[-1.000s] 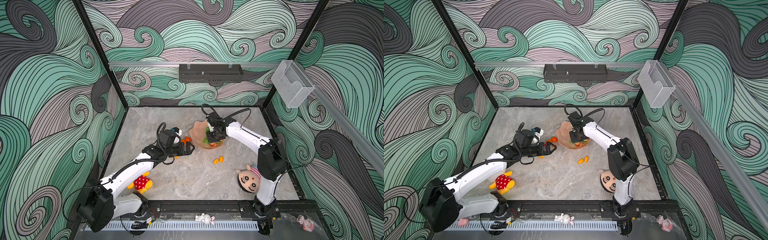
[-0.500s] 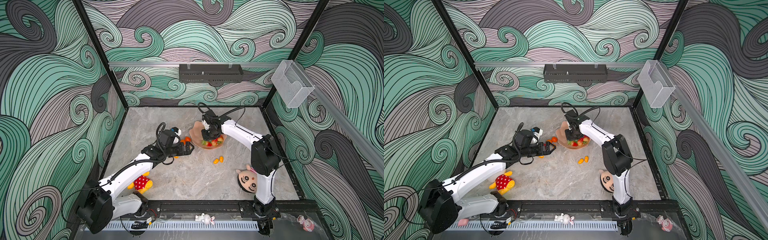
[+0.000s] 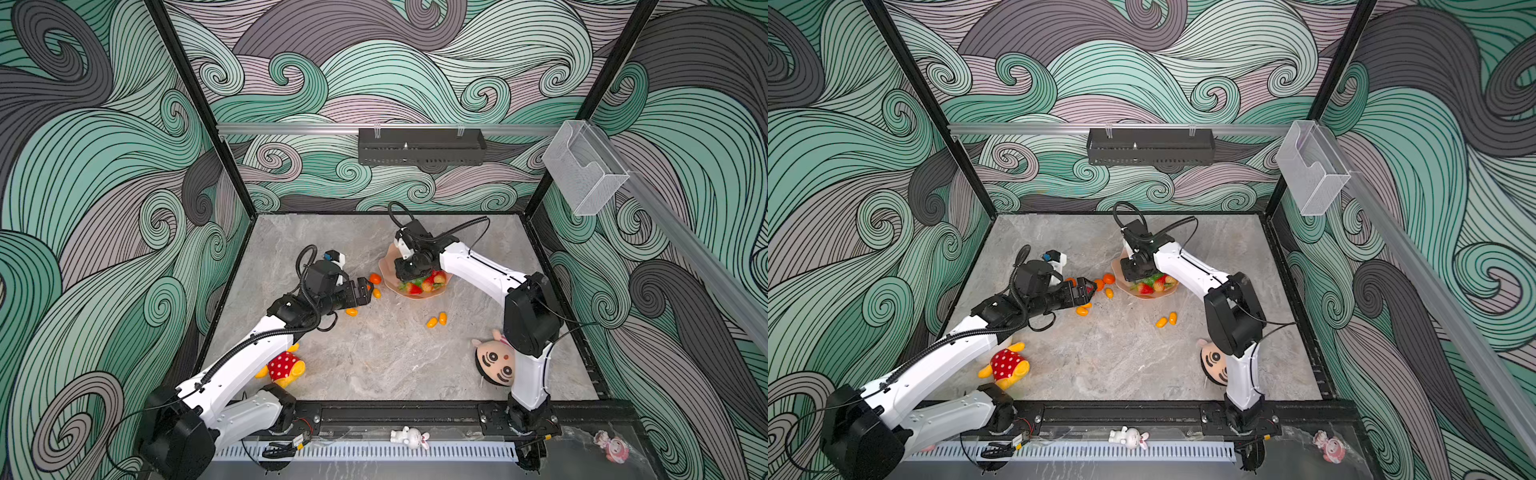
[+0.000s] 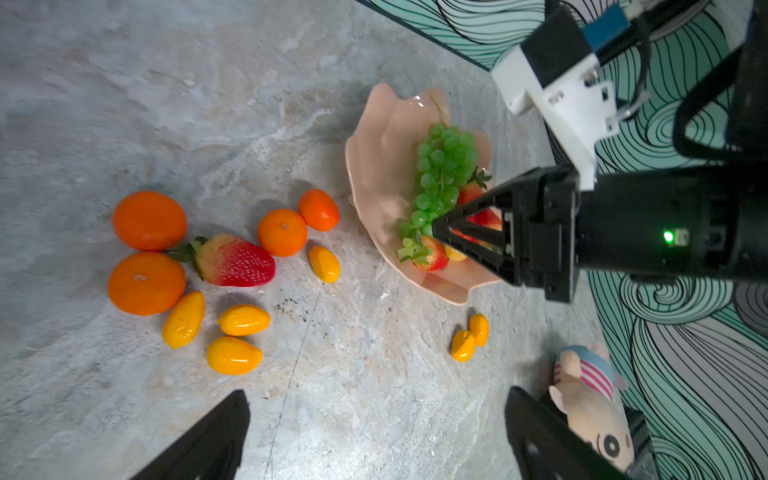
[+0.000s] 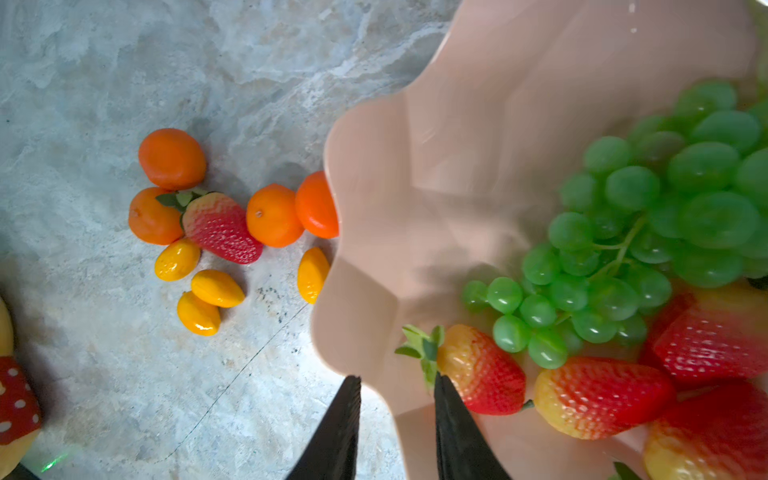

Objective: Place and organize the fake fruits in the fruit bowl
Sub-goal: 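Lower the strawberry into the bowl and open the right gripper, then swing the right gripper back over the fruit pile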

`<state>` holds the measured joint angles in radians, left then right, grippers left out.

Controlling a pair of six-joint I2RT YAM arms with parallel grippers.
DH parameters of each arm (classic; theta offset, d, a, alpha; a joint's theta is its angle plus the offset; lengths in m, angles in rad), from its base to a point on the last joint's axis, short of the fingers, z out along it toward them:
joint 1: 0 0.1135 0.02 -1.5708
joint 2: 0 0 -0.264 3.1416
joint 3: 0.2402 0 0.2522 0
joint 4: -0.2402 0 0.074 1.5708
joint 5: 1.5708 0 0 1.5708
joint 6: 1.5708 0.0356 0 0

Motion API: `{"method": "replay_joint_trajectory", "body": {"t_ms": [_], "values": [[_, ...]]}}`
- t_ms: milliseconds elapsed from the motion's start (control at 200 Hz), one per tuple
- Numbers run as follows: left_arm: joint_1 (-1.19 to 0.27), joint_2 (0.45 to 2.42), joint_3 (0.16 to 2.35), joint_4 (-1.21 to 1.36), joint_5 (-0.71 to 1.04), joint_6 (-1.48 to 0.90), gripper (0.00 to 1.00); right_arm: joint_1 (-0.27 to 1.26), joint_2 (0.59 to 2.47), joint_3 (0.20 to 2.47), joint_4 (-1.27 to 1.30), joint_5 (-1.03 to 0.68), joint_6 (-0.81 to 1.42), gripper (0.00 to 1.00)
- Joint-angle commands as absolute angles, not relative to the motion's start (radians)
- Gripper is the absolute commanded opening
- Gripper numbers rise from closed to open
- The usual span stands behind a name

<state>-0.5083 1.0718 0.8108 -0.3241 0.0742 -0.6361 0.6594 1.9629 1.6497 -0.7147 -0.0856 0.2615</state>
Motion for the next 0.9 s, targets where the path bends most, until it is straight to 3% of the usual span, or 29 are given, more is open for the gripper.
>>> {"method": "replay_joint_trajectory", "body": {"t_ms": [0, 540, 896], "values": [[-0.446, 1.037, 0.792, -0.373, 0.066, -0.645, 0.99, 0.713, 1.992, 1.729, -0.717, -0.075, 0.250, 0.31], [-0.068, 0.958, 0.723, -0.421, 0.291, -0.706, 0.99, 0.866, 2.325, 2.165, -0.865, -0.081, 0.195, 0.31], [0.055, 0.920, 0.692, -0.438, 0.379, -0.695, 0.99, 0.909, 2.526, 2.431, -0.929, -0.034, 0.125, 0.33]]}}
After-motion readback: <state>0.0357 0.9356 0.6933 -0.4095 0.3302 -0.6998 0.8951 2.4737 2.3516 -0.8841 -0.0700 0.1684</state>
